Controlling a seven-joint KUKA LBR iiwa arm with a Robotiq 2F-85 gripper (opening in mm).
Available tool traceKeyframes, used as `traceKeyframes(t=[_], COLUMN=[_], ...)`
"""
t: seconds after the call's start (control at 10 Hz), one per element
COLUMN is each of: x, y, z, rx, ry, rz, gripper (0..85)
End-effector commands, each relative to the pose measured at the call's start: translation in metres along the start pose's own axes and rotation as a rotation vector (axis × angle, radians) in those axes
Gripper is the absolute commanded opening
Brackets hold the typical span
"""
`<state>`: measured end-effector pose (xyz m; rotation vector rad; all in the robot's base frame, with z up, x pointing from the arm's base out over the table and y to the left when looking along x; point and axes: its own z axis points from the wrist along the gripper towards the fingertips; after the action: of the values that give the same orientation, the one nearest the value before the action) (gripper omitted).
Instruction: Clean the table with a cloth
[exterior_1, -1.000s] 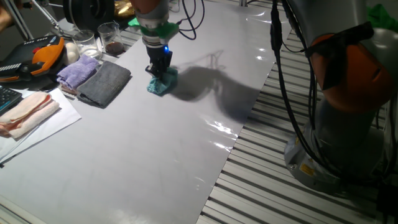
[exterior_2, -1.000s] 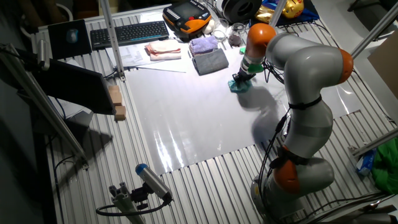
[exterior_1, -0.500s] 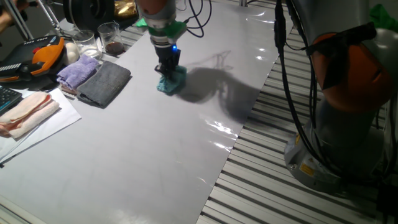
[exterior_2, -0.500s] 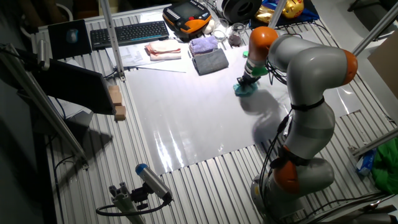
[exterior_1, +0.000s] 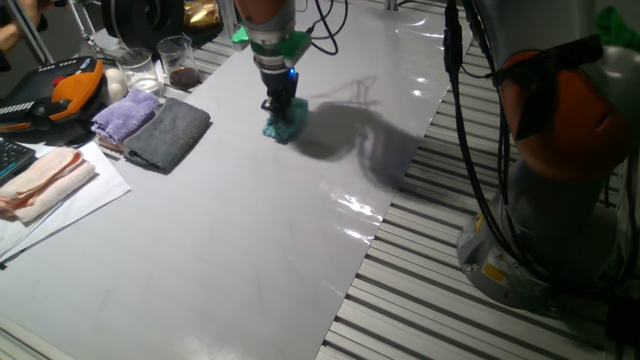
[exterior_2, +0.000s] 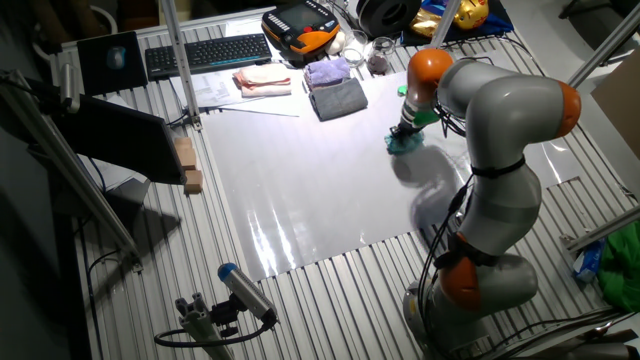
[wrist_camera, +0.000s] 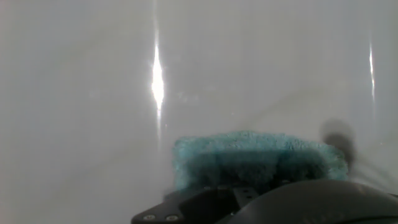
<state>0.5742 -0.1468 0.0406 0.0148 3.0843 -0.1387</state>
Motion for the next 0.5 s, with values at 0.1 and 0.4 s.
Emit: traceKeyframes(t=[0.1, 0.4], x=[-0.009, -0.021], y=[-0.001, 0.005], z=[-0.004, 0.000], rx=[-0.006, -0.021], ry=[-0.011, -0.056], rz=[-0.001, 0.003], gripper=[0.0, 0.0])
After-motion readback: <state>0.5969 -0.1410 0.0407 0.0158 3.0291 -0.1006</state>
